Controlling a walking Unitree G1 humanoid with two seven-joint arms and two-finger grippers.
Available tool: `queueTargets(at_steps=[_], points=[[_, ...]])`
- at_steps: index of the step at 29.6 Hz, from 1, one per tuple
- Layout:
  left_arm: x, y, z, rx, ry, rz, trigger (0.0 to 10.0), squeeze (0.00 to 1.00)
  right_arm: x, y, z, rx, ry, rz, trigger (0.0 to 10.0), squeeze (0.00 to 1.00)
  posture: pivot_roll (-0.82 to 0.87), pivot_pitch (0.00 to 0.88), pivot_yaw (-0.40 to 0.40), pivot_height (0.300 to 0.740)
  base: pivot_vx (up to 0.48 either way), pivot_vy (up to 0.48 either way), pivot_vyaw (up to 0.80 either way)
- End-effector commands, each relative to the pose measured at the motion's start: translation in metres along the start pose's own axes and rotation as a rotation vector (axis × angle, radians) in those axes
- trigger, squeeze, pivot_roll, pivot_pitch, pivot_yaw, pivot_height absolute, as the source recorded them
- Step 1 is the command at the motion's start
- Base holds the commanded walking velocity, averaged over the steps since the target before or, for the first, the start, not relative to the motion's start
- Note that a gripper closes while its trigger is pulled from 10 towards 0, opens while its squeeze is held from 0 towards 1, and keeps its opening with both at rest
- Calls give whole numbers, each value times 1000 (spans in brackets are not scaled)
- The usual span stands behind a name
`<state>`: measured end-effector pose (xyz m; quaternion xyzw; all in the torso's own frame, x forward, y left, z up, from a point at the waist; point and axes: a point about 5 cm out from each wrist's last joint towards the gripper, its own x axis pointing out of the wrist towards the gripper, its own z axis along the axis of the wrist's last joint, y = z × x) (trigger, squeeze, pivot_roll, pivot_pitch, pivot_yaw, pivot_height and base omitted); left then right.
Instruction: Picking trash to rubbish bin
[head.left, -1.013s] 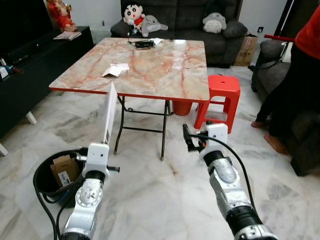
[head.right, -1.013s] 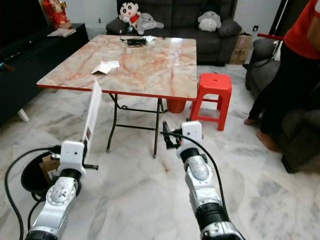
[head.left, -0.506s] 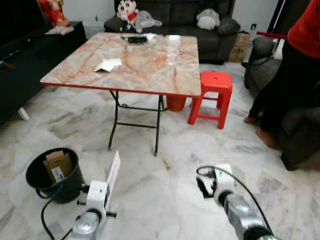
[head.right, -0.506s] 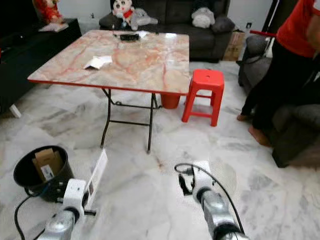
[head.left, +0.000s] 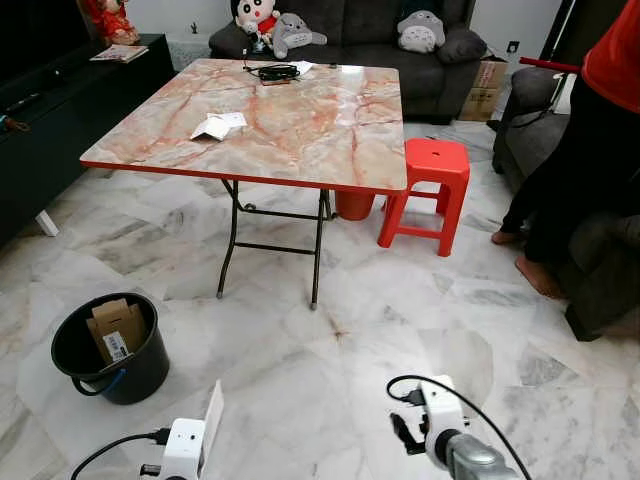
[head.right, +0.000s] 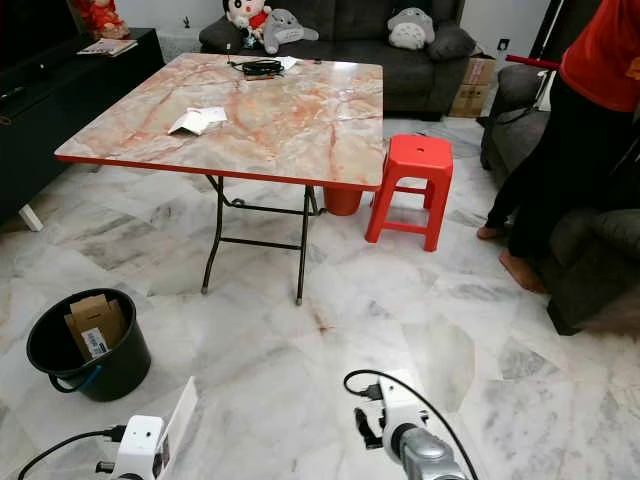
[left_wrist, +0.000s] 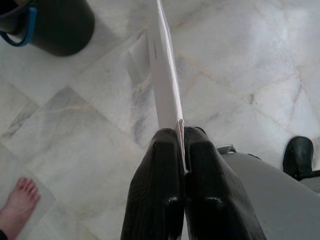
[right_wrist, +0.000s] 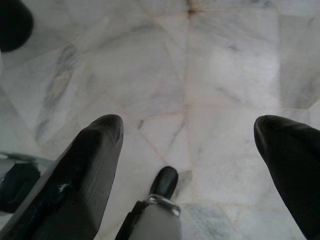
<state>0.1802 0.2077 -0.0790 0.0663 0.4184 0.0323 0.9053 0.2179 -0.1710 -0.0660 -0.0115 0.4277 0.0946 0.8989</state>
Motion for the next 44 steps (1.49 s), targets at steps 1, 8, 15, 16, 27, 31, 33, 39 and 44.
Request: queueTargets(at_steps=[1,8,15,16,27,31,33,39,44], points=[[-1,1,-3,-11,14,11,10000,0,0,0,0,-17,5,-1,10000,0,-44,0,-21,740,0,0,0],[-1,3,-4,0,8,12,10000,0,-1,3,-11,-60,35,-5,10000,0,-33,0,-21,740,0,0,740],[-2,2,-5,7,6,8,10000,0,-1,8,-15,-57,47,8,10000,0,-26,0,-20,740,0,0,770],[-2,2,-5,6,4,7,10000,0,-1,7,-14,-54,47,6,10000,0,-25,0,-21,740,0,0,800],[-2,1,-5,14,1,1,10000,0,-1,7,-16,-59,52,12,10000,0,-21,0,-24,740,0,0,800],[-1,0,-4,14,-3,-2,10000,0,-1,8,-16,-65,51,17,10000,0,-22,0,-25,740,0,0,800],[-1,0,-4,9,-4,-1,10000,0,-1,7,-16,-62,50,16,10000,0,-23,0,-25,740,0,0,800],[-1,1,0,-9,-20,9,10000,0,-1,6,-13,-38,32,10,10000,0,-18,0,-30,740,0,0,667],[0,2,2,-14,-24,15,10000,0,0,6,-9,-44,22,14,10000,0,-21,0,-28,740,0,0,0]])
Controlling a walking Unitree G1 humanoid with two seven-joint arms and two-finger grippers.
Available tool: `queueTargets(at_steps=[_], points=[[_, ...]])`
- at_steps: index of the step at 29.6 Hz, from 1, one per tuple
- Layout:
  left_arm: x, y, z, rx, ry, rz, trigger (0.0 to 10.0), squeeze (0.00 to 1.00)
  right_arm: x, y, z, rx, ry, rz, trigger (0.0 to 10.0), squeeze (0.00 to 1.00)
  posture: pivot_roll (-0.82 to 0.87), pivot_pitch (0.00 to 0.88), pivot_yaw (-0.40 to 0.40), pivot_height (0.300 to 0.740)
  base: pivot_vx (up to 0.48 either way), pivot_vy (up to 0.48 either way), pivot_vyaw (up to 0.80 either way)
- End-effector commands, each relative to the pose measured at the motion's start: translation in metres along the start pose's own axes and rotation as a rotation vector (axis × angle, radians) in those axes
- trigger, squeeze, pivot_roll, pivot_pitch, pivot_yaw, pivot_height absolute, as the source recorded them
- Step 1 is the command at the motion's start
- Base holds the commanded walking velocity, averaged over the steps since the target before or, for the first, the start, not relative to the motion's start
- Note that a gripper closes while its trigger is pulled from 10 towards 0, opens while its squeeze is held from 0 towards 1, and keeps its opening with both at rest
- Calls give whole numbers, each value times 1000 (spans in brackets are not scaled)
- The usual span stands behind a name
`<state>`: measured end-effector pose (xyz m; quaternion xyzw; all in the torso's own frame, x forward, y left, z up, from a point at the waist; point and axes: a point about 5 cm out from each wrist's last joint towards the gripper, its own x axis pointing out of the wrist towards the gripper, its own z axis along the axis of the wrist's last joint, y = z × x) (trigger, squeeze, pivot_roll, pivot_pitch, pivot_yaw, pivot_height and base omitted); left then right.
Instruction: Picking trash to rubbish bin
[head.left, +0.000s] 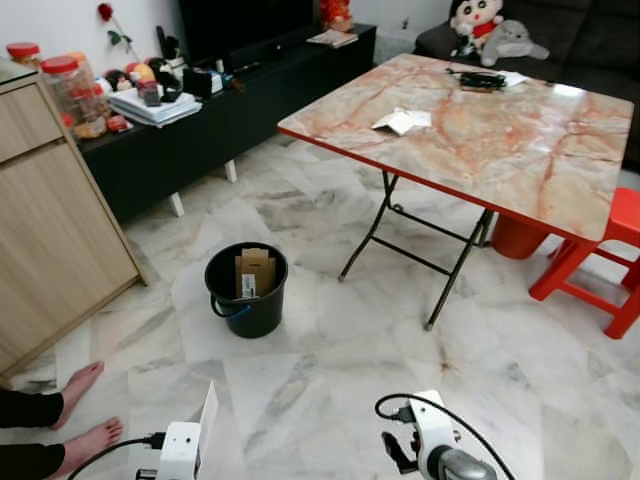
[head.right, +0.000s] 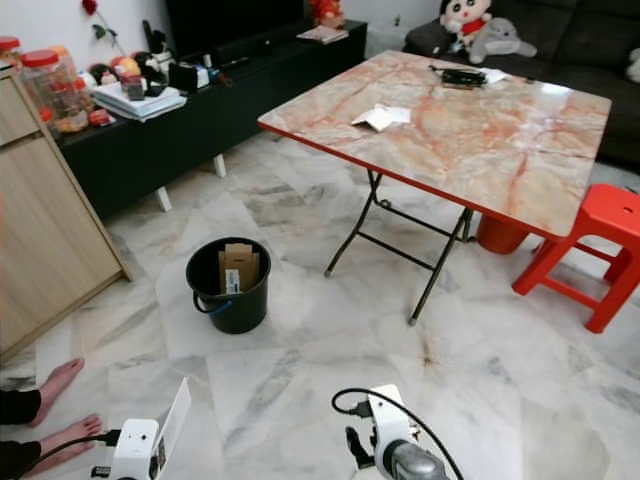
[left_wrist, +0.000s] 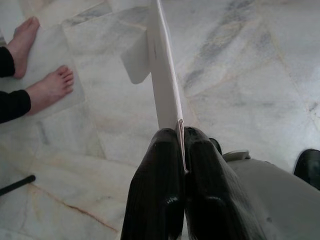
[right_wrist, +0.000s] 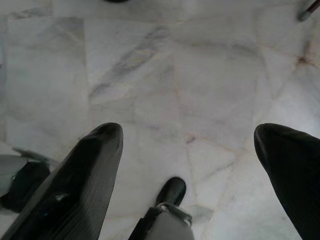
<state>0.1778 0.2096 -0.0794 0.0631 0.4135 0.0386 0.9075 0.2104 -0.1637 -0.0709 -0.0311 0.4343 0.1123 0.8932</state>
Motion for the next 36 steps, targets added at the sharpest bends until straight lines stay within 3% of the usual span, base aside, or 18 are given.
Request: queueTargets(at_steps=[1,6,11,16,36], points=[[1,0,5,-1,-15,6,10000,0,-1,-2,-1,6,1,-2,10000,0,-18,0,-31,740,0,0,0],[3,-2,12,6,-45,10,10000,0,-1,-3,0,18,-1,-5,10000,0,-17,0,-34,740,0,0,0],[2,-3,10,6,-31,12,10000,0,-1,-3,0,-2,-1,0,10000,0,-20,0,-34,740,283,0,0],[2,-3,8,-1,-29,15,10000,0,-1,-3,0,-9,4,-3,10000,0,-20,0,-37,740,284,0,708],[2,-4,8,-4,-29,17,10000,0,-1,-3,1,12,-5,-3,10000,0,-20,0,-38,740,290,0,0]])
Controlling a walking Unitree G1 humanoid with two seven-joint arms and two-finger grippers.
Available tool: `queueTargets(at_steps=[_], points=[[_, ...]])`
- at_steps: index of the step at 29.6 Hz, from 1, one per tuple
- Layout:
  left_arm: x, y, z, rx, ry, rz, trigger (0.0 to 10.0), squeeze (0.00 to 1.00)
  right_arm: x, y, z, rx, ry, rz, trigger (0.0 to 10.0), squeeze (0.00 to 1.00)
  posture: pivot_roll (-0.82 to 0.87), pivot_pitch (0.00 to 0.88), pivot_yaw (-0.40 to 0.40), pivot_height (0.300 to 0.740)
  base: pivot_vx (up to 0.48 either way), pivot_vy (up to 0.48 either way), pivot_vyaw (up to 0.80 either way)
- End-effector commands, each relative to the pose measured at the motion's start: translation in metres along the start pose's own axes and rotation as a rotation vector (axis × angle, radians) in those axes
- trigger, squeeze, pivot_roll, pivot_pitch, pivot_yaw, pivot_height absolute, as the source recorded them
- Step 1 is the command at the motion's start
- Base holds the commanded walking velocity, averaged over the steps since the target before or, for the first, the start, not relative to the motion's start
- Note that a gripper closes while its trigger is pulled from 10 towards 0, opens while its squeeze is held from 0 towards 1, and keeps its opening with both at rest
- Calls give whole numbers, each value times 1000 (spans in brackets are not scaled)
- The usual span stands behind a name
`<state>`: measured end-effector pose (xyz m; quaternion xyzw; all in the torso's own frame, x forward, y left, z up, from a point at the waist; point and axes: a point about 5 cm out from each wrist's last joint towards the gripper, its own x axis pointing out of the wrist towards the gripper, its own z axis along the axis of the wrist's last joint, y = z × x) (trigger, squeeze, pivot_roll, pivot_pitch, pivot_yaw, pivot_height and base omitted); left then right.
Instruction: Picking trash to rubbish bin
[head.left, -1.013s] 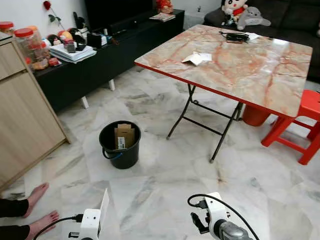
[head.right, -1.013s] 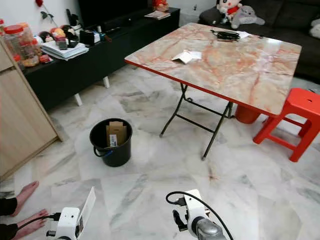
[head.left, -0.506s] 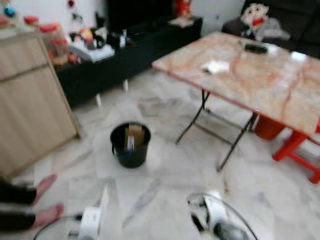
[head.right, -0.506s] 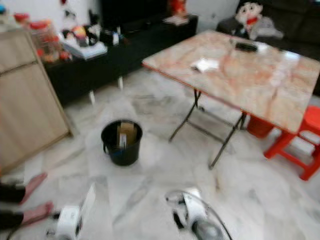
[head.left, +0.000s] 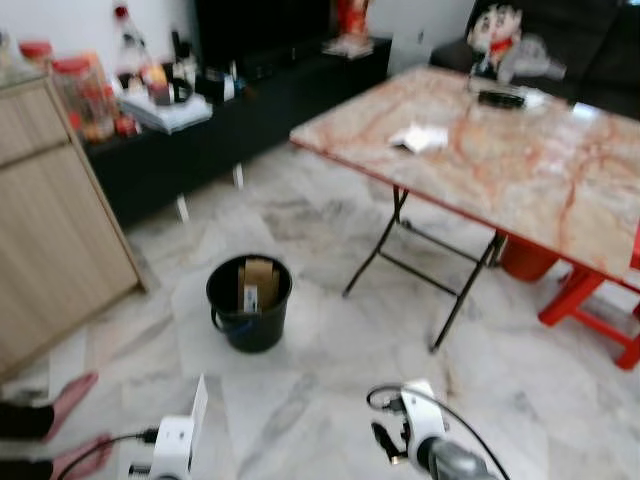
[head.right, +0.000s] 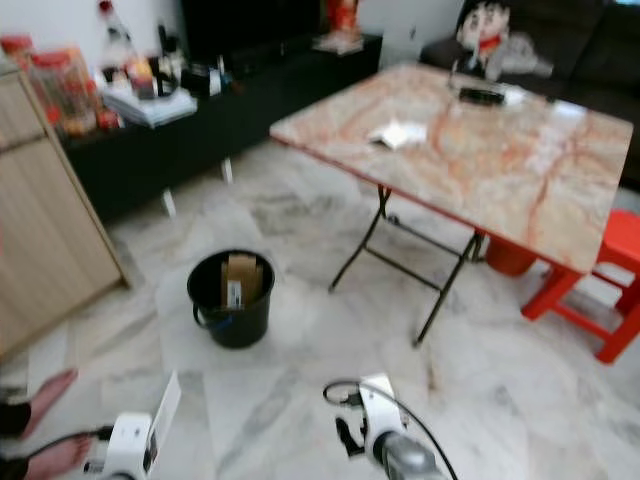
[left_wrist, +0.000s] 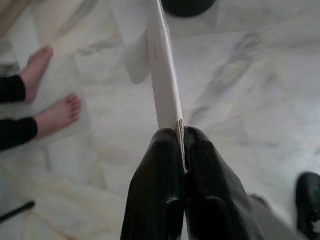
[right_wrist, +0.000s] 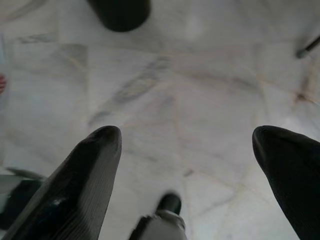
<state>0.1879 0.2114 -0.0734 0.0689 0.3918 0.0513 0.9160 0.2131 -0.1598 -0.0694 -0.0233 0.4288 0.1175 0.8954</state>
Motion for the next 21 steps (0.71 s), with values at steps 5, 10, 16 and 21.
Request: queueTargets(at_steps=[5,10,16,21], points=[[-1,-6,-4,-3,16,-13,10000,0,-2,-6,-3,-21,13,-15,10000,0,-20,0,-38,740,299,0,285],[-1,-6,-4,-4,16,-13,10000,0,-2,-6,-3,-11,10,-15,10000,0,-18,0,-40,740,299,0,640],[-1,-7,-3,-5,14,-13,10000,0,-2,-6,-3,3,5,-17,10000,0,-16,0,-42,740,303,0,0],[-1,-6,-3,-6,15,-11,10000,0,-1,-5,-1,10,-1,-12,10000,0,-15,0,-43,740,304,0,0]])
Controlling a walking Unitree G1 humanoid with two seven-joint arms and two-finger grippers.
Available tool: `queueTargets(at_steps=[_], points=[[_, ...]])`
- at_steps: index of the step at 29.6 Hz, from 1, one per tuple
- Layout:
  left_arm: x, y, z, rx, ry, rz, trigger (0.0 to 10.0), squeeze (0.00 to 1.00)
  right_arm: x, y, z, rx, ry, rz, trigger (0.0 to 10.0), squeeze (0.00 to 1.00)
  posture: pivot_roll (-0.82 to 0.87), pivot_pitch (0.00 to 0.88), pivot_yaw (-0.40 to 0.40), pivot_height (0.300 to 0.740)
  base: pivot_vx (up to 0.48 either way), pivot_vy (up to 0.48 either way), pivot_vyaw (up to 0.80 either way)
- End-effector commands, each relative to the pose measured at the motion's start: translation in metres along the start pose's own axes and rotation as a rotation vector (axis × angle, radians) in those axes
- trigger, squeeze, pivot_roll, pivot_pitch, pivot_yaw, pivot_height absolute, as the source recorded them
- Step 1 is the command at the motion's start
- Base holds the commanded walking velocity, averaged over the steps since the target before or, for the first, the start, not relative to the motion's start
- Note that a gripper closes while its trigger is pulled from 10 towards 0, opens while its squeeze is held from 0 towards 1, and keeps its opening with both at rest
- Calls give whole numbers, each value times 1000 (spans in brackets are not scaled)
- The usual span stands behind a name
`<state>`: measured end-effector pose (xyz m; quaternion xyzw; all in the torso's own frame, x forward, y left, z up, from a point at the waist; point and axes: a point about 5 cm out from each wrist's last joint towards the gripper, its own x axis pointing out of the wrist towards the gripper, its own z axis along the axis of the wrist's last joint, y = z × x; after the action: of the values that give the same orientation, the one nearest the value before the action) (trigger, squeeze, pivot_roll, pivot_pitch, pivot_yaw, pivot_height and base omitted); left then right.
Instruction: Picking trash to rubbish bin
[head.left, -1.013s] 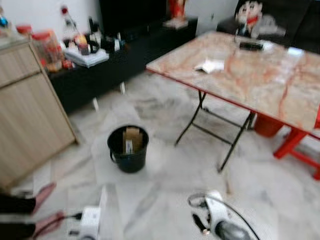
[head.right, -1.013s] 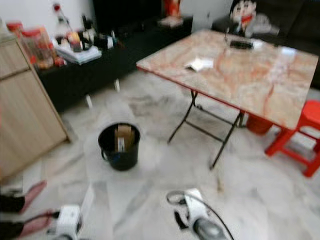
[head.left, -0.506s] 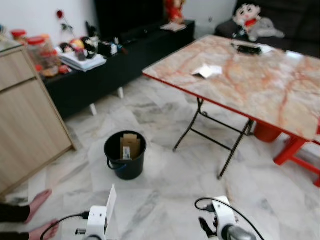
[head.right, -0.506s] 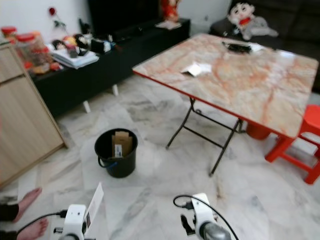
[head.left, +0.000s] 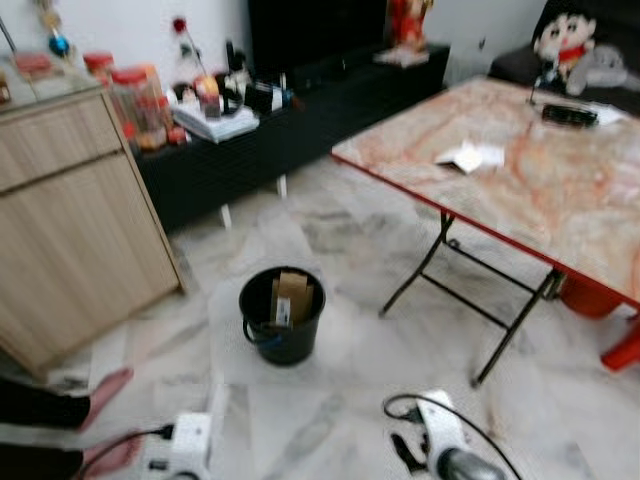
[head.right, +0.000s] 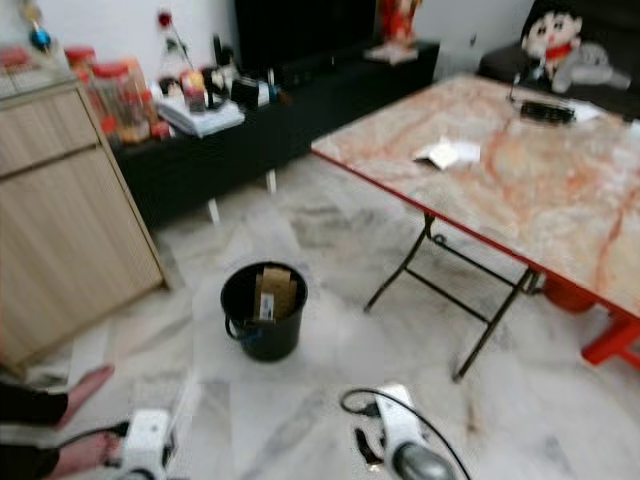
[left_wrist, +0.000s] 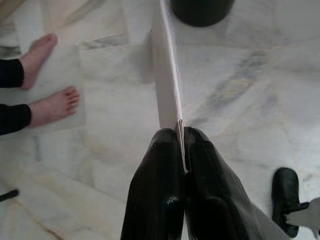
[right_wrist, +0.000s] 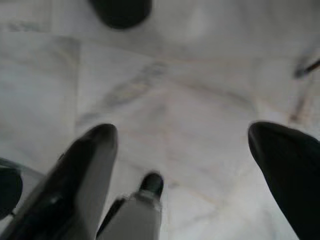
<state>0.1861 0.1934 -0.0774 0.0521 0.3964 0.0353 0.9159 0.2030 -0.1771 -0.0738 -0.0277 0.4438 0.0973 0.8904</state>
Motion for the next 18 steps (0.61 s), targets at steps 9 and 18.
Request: queueTargets(at_steps=[9,18], points=[[0,11,0,17,6,27,10000,0,4,9,13,-39,-28,21,10000,0,-15,0,-42,740,304,0,178],[1,11,2,21,0,26,10000,0,4,10,14,-28,-37,20,10000,0,-14,0,-42,740,307,0,267]])
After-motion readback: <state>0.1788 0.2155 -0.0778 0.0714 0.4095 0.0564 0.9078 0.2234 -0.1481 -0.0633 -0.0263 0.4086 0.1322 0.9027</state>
